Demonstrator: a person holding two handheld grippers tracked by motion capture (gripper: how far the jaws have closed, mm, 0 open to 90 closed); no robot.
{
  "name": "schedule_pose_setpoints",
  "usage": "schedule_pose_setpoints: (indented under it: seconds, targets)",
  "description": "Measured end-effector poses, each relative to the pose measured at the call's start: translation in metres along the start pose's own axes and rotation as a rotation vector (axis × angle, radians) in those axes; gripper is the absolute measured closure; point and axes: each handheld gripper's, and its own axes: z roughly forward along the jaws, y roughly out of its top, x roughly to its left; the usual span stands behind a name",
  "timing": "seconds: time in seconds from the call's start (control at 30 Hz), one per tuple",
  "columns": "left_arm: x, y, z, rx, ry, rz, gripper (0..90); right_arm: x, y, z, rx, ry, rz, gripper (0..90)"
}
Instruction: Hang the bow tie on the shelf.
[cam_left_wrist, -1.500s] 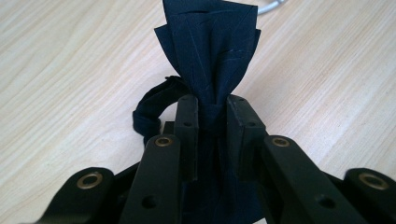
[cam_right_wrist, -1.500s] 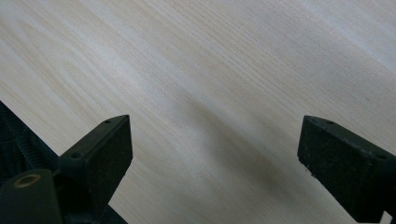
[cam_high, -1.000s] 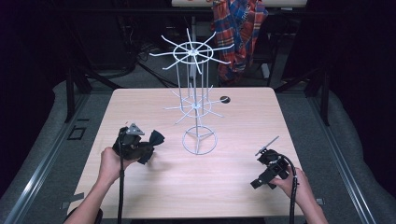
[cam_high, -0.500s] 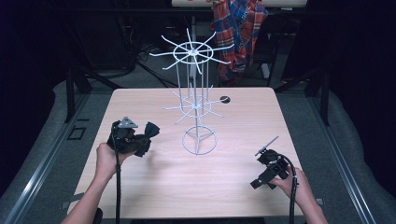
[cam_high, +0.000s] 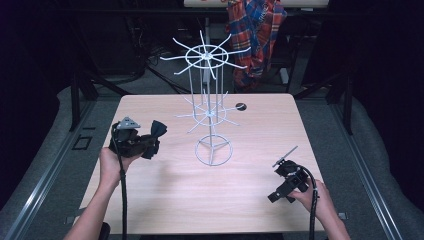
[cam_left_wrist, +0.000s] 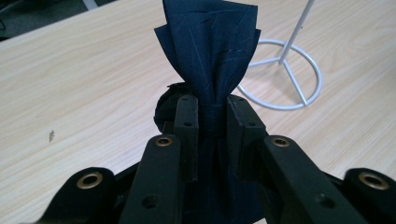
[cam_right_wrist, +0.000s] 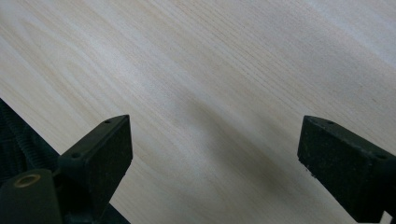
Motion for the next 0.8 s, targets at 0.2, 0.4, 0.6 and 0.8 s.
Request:
schedule_pose_setpoints:
  seconds: [0.2, 0.4, 0.6, 0.8]
  targets:
    - [0.003, 0.005, -0.005, -0.028, 0.005, -0.016, 76.2, 0.001, 0.000, 0.001, 0.004, 0.004, 0.005, 10.1]
    - [0.002, 0.014, -0.005, -0.062, 0.002, -0.022, 76.2, 0.000, 0.000, 0.001, 0.005, 0.006, 0.007, 10.1]
    - [0.000, 0.025, -0.004, -0.095, -0.002, -0.026, 76.2, -0.001, 0.000, 0.000, 0.026, 0.004, -0.008, 10.1]
    - [-0.003, 0.034, -0.003, -0.123, -0.010, -0.024, 76.2, -0.002, 0.000, 0.000, 0.024, 0.000, -0.011, 10.1]
